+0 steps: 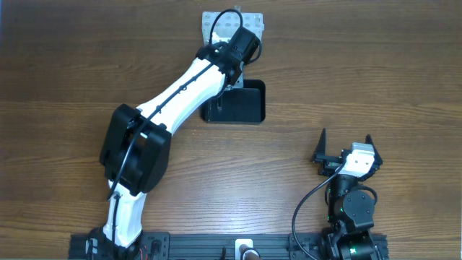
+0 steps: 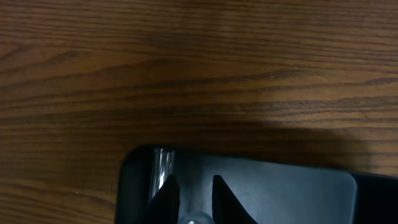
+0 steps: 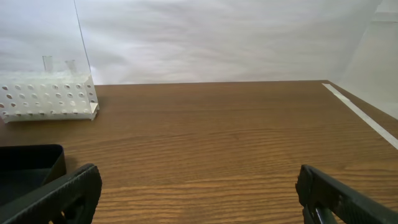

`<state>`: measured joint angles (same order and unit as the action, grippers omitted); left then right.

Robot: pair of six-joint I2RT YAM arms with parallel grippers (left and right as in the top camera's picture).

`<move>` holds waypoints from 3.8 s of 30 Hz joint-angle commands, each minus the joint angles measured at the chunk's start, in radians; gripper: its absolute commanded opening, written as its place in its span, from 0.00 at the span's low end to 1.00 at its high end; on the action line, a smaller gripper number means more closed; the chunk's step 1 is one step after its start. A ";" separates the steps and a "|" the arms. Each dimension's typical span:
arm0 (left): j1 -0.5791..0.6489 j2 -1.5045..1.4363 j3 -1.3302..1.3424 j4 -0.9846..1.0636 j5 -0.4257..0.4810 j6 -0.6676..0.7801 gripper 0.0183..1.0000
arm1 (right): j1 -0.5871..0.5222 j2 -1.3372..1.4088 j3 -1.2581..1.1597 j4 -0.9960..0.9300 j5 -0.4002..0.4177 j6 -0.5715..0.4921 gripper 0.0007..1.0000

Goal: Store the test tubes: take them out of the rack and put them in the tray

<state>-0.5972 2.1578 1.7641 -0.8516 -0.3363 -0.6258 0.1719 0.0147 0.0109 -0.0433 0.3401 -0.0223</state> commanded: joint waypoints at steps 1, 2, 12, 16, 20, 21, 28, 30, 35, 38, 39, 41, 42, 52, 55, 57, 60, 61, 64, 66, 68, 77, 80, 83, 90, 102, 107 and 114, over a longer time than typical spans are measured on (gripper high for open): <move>0.015 0.040 -0.005 0.003 0.011 -0.008 0.11 | 0.005 -0.010 -0.006 -0.002 0.002 0.010 0.99; 0.016 0.042 -0.005 0.003 0.011 -0.008 0.11 | 0.005 -0.010 -0.006 -0.001 0.002 0.010 0.99; 0.027 0.049 -0.005 0.004 0.033 -0.008 0.13 | 0.005 -0.010 -0.006 -0.001 0.002 0.010 0.99; 0.027 0.049 -0.005 0.004 0.034 -0.008 0.14 | 0.005 -0.010 -0.006 -0.002 0.002 0.010 0.99; 0.027 0.050 -0.005 0.003 0.044 -0.007 0.14 | 0.005 -0.010 -0.006 -0.002 0.002 0.010 0.99; 0.027 0.050 -0.005 0.003 0.048 -0.008 0.14 | 0.005 -0.010 -0.006 -0.002 0.002 0.010 0.99; 0.027 0.051 -0.005 0.003 0.048 -0.007 0.23 | 0.005 -0.010 -0.006 -0.001 0.002 0.010 0.99; 0.027 0.048 -0.005 0.003 0.047 -0.007 0.29 | 0.005 -0.010 -0.006 -0.002 0.002 0.010 0.99; 0.021 -0.014 -0.005 0.006 0.016 0.008 0.34 | 0.005 -0.010 -0.006 -0.001 0.002 0.010 0.99; 0.002 -0.097 -0.005 0.026 -0.029 0.063 0.37 | 0.005 -0.010 -0.006 -0.002 0.002 0.010 0.99; -0.006 -0.132 -0.005 0.035 -0.056 0.079 0.38 | 0.005 -0.010 -0.006 -0.002 0.002 0.010 0.99; -0.022 -0.214 -0.005 0.058 -0.115 0.113 0.43 | 0.005 -0.010 -0.006 -0.001 0.002 0.010 0.99; -0.026 -0.255 -0.009 0.075 -0.137 0.129 0.45 | 0.005 -0.010 -0.006 -0.002 0.002 0.010 0.99; 0.108 -0.769 -0.349 0.460 -0.057 0.345 0.79 | 0.005 -0.010 -0.006 -0.002 0.002 0.010 0.99; 0.219 -0.933 -0.524 0.584 0.090 0.401 0.83 | 0.005 -0.010 -0.006 -0.002 0.002 0.010 0.99; 0.304 -1.049 -0.657 0.673 0.187 0.435 0.86 | 0.005 -0.010 -0.006 -0.002 0.002 0.010 0.99; 0.402 -1.224 -0.854 0.785 0.273 0.501 0.91 | 0.005 -0.010 -0.006 -0.002 0.002 0.010 0.99; 0.422 -1.277 -0.909 0.802 0.284 0.518 0.92 | 0.005 -0.010 -0.006 -0.002 0.002 0.010 0.99; 0.459 -1.433 -1.057 0.815 0.283 0.546 0.96 | 0.005 -0.010 -0.006 -0.002 0.002 0.010 0.99; 0.476 -1.527 -1.144 0.816 0.284 0.554 0.99 | 0.005 -0.010 -0.006 -0.002 0.002 0.010 0.99; 0.493 -1.629 -1.244 0.825 0.285 0.560 1.00 | 0.005 -0.010 -0.006 -0.001 0.002 0.010 0.99; 0.512 -1.891 -1.538 0.944 0.357 0.559 1.00 | 0.005 -0.010 -0.006 -0.002 0.002 0.010 0.99; 0.512 -1.944 -1.594 0.954 0.370 0.559 1.00 | 0.005 -0.010 -0.006 -0.002 0.002 0.010 0.99; 0.512 -1.987 -1.632 0.953 0.374 0.559 1.00 | 0.005 -0.010 -0.006 -0.002 0.002 0.010 0.99; 0.513 -2.069 -1.699 0.940 0.408 0.559 1.00 | 0.005 -0.010 -0.006 -0.001 0.002 0.010 0.99; 0.545 -2.153 -1.758 0.774 0.414 0.559 1.00 | 0.005 -0.010 -0.006 -0.001 0.002 0.010 0.99; 0.545 -2.153 -1.758 0.779 0.414 0.559 1.00 | 0.005 -0.010 -0.006 -0.002 0.002 0.010 0.99; 0.545 -2.152 -1.758 0.779 0.414 0.559 1.00 | 0.005 -0.010 -0.006 -0.002 0.002 0.010 0.99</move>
<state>-0.0586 0.0135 0.0113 -0.0711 0.0647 -0.0818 0.1719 0.0147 0.0109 -0.0433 0.3401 -0.0216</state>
